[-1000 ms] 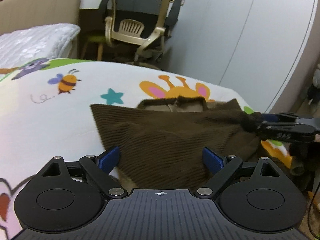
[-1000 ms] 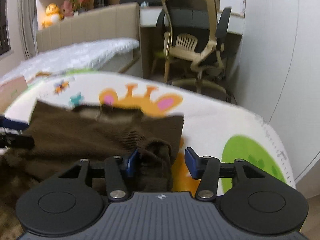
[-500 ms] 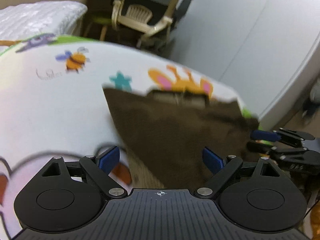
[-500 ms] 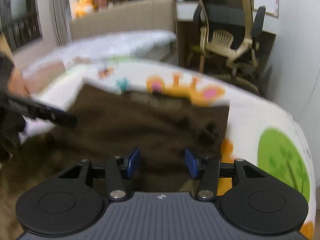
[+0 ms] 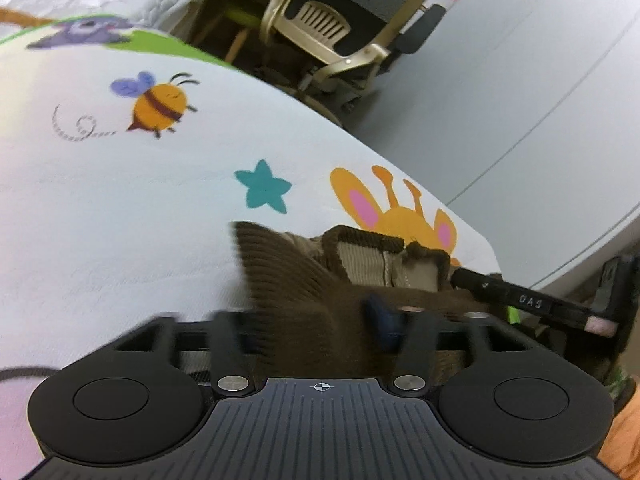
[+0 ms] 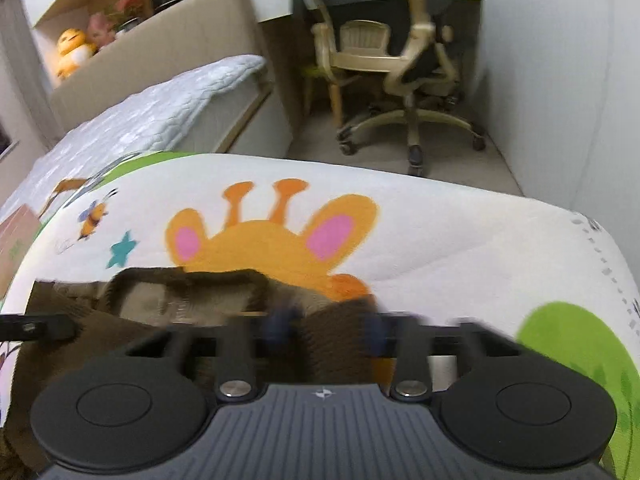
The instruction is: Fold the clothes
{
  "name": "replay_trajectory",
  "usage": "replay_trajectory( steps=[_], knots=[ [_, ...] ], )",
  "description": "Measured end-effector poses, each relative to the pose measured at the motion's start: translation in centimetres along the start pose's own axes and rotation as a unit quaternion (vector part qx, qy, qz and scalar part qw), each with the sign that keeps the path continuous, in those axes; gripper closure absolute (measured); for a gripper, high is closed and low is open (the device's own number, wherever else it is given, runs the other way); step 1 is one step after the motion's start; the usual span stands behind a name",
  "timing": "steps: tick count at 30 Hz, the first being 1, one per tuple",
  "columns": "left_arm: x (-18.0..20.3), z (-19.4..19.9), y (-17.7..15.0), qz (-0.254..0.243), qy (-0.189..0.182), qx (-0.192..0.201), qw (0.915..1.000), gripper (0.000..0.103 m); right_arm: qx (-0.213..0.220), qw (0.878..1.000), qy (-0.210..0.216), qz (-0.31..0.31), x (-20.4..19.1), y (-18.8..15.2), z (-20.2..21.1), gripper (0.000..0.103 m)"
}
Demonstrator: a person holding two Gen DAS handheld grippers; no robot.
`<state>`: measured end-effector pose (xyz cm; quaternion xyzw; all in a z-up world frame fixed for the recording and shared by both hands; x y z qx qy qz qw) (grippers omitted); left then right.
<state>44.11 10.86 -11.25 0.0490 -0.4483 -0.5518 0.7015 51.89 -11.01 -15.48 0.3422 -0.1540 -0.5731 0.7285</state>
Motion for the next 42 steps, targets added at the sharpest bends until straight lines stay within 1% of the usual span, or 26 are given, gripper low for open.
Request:
replay_trajectory(
  steps=[1, 3, 5, 7, 8, 11, 14, 16, 17, 20, 21, 22, 23, 24, 25, 26, 27, 28, 30, 32, 34, 36, 39, 41, 42],
  knots=[
    [0.3, 0.4, -0.1, -0.009, -0.003, 0.002, 1.0000, 0.085, 0.010, 1.000, 0.008, -0.002, -0.2, -0.1, 1.1, 0.091],
    [1.0, 2.6, -0.1, -0.023, -0.017, 0.013, 0.9995, 0.088, 0.039, 0.999, 0.024, 0.007, -0.6, -0.1, 4.2, 0.092],
    [2.4, 5.9, -0.4, -0.041, -0.041, 0.029, 0.9979, 0.090, 0.066, 0.997, 0.042, 0.007, -0.8, -0.3, 8.1, 0.092],
    [4.1, 9.5, -1.5, -0.072, -0.064, 0.044, 0.9944, 0.091, 0.094, 0.994, 0.062, 0.008, -0.8, -1.1, 13.1, 0.093],
    [5.2, 11.4, -2.2, -0.092, -0.074, 0.051, 0.9917, 0.091, 0.108, 0.992, 0.068, 0.013, -0.8, -1.7, 15.6, 0.093],
    [7.0, 14.8, -5.9, -0.126, -0.081, 0.048, 0.9875, 0.091, 0.135, 0.987, 0.075, 0.031, -1.0, -4.8, 21.9, 0.093],
    [8.1, 17.6, -9.9, -0.154, -0.081, 0.040, 0.9840, 0.089, 0.136, 0.987, 0.073, 0.045, -1.1, -8.8, 25.3, 0.094],
    [7.8, 18.5, -12.7, -0.163, -0.072, 0.028, 0.9836, 0.081, 0.126, 0.989, 0.059, 0.053, -0.8, -12.0, 26.3, 0.094],
    [7.6, 18.8, -14.2, -0.166, -0.068, 0.018, 0.9836, 0.079, 0.119, 0.990, 0.048, 0.056, -0.5, -13.6, 26.3, 0.094],
    [6.8, 19.4, -18.5, -0.173, -0.062, -0.013, 0.9830, 0.066, 0.103, 0.992, 0.011, 0.069, 0.6, -17.9, 26.3, 0.093],
    [6.5, 19.6, -19.7, -0.172, -0.063, -0.024, 0.9827, 0.053, 0.098, 0.993, 0.003, 0.066, 1.1, -19.0, 26.3, 0.091],
    [6.1, 19.9, -20.7, -0.168, -0.065, -0.033, 0.9831, 0.045, 0.092, 0.994, 0.000, 0.058, 1.7, -19.9, 26.3, 0.085],
    [5.8, 20.2, -21.2, -0.160, -0.072, -0.036, 0.9839, 0.044, 0.085, 0.995, -0.004, 0.049, 2.2, -20.8, 26.2, 0.081],
    [5.5, 20.5, -21.5, -0.151, -0.080, -0.037, 0.9846, 0.042, 0.082, 0.996, -0.008, 0.039, 2.8, -21.5, 26.3, 0.069],
    [5.3, 20.8, -21.8, -0.142, -0.088, -0.037, 0.9852, 0.033, 0.082, 0.996, -0.012, 0.031, 3.3, -21.7, 26.5, 0.050],
    [5.2, 21.2, -21.6, -0.132, -0.100, -0.031, 0.9857, 0.027, 0.082, 0.996, -0.015, 0.026, 3.8, -21.8, 26.8, 0.040],
    [5.1, 21.7, -21.3, -0.121, -0.112, -0.021, 0.9861, 0.020, 0.085, 0.996, -0.016, 0.023, 4.0, -22.0, 27.1, 0.029],
    [5.1, 22.2, -20.9, -0.110, -0.124, -0.011, 0.9860, 0.018, 0.090, 0.996, -0.015, 0.023, 4.1, -22.0, 27.5, 0.025],
    [5.1, 22.5, -20.0, -0.083, -0.141, 0.005, 0.9865, 0.014, 0.103, 0.994, -0.013, 0.023, 4.0, -21.5, 28.1, 0.022],
    [5.0, 21.3, -18.8, -0.049, -0.149, 0.011, 0.9875, 0.012, 0.114, 0.993, -0.005, 0.016, 3.8, -20.6, 28.0, 0.019],
    [4.6, 19.1, -18.0, -0.021, -0.145, 0.007, 0.9892, 0.012, 0.121, 0.993, 0.005, 0.007, 3.4, -19.8, 27.6, 0.018],
    [4.0, 16.9, -17.6, 0.007, -0.139, 0.001, 0.9903, 0.012, 0.118, 0.993, 0.013, 0.000, 2.8, -19.4, 26.5, 0.018],
    [3.5, 13.4, -16.4, 0.056, -0.148, -0.002, 0.9874, 0.012, 0.103, 0.995, 0.017, 0.001, 1.7, -19.5, 24.4, 0.015],
    [3.5, 11.7, -15.6, 0.076, -0.150, -0.001, 0.9858, 0.015, 0.095, 0.995, 0.018, -0.003, 1.3, -20.0, 23.4, 0.014],
    [3.5, 11.0, -15.2, 0.082, -0.147, 0.000, 0.9858, 0.021, 0.091, 0.996, 0.019, -0.006, 1.1, -20.2, 23.1, 0.010]
  ],
)
Point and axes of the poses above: each gripper's, at about its wrist camera, not at the fingertips, and z roughly against the way its jaws point, x to its right, y to its top, the point moved 9 cm from there along -z, roughly the way its jaws point, and after that the axes turned 6 degrees about -y, right-handed, at the moved point
